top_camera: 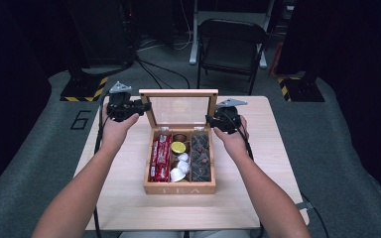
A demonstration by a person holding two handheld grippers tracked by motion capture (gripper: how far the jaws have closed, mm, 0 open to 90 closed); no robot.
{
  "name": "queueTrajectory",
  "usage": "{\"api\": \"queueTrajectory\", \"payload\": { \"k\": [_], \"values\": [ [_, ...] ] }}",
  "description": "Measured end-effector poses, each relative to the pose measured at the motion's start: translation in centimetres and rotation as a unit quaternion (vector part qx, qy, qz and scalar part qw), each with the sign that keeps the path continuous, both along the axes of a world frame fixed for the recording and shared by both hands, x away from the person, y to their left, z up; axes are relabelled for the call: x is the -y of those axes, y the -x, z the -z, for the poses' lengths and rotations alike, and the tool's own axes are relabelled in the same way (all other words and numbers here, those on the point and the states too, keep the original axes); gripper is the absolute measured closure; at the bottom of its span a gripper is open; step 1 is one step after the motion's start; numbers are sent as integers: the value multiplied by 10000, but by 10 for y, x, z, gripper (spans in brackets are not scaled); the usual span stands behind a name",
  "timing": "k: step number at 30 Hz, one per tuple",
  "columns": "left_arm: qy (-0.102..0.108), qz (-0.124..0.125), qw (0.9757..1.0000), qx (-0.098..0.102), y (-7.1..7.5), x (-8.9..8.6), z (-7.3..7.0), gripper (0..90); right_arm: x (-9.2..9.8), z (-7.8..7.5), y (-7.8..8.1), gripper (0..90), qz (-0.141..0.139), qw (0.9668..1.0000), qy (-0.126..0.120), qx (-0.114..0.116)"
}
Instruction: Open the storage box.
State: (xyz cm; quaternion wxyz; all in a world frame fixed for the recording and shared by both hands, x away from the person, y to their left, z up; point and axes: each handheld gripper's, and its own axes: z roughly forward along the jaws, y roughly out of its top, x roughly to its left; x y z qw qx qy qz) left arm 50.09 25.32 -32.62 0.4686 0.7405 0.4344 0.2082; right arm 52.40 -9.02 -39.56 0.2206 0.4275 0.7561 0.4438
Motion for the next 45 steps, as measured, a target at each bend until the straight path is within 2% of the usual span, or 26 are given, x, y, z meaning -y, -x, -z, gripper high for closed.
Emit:
{"api": "queueTrajectory", "payload": {
  "k": [6, 21, 28, 31, 45],
  "values": [
    [16, -51, 10000, 20, -2, 1, 0, 618, -3, 4, -2, 601, 63, 9999, 20, -84],
    [67, -95, 9999, -12, -7, 1, 0, 618, -3, 4, -4, 637, 45, 9999, 157, -27],
    [15, -158, 9999, 28, -4, 1, -1, 556, -2, 4, -5, 639, 31, 9998, 190, -27],
    [56, -188, 9998, 18, -3, 1, 2, 515, -3, 4, -6, 639, 61, 9999, 157, -24],
    [57, -210, 9997, -113, 7, -6, 15, 485, -3, 3, -10, 642, 95, 9998, 147, -86]
  ]
}}
